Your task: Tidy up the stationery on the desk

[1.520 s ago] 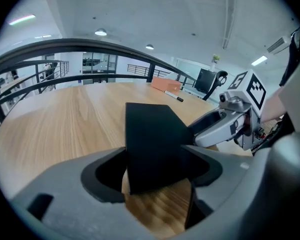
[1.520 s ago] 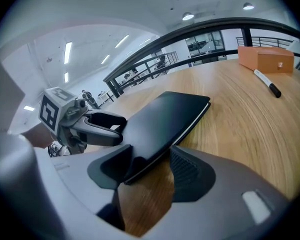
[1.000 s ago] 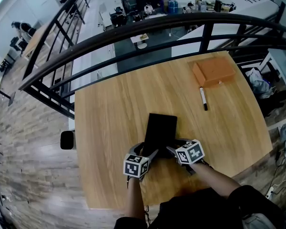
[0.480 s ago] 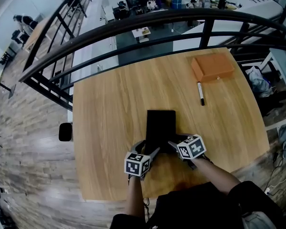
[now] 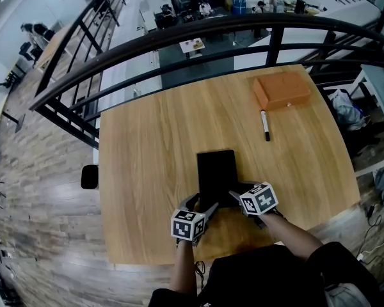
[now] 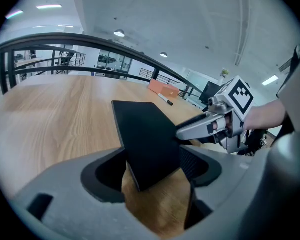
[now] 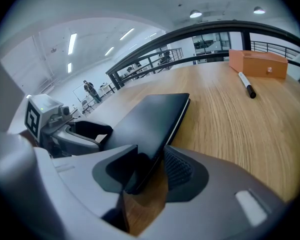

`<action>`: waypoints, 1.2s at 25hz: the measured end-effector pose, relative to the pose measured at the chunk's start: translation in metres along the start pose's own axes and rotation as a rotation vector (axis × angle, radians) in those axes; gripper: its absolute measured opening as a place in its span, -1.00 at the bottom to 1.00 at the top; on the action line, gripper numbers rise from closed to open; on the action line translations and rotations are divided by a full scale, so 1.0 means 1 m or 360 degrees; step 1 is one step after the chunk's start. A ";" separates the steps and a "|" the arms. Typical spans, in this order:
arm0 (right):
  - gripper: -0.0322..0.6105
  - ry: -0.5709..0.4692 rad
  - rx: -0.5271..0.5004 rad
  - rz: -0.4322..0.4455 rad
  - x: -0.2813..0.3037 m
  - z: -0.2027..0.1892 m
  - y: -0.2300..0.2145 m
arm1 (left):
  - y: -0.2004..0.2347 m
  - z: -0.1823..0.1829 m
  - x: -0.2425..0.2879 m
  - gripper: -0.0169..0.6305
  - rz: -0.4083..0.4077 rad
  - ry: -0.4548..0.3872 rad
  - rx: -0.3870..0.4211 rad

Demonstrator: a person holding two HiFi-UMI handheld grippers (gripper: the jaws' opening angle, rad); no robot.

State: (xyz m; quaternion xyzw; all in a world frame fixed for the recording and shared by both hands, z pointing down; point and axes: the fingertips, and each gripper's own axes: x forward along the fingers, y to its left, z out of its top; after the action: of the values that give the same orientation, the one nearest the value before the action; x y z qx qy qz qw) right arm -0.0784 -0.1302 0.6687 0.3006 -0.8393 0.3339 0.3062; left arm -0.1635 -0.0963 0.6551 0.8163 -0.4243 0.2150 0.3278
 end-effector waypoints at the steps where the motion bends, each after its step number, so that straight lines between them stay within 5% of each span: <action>1: -0.41 -0.0003 0.0000 -0.0001 -0.001 -0.002 0.000 | -0.002 -0.001 0.000 0.07 0.0004 -0.0002 -0.0002; 30: -0.45 0.0015 -0.0036 0.0025 -0.049 -0.052 -0.008 | -0.073 -0.037 -0.003 0.07 -0.0012 0.0021 -0.0023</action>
State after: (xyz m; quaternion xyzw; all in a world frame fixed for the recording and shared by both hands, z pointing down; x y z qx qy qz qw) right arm -0.0254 -0.0822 0.6676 0.2888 -0.8439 0.3281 0.3109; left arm -0.1071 -0.0369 0.6536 0.8141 -0.4205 0.2158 0.3373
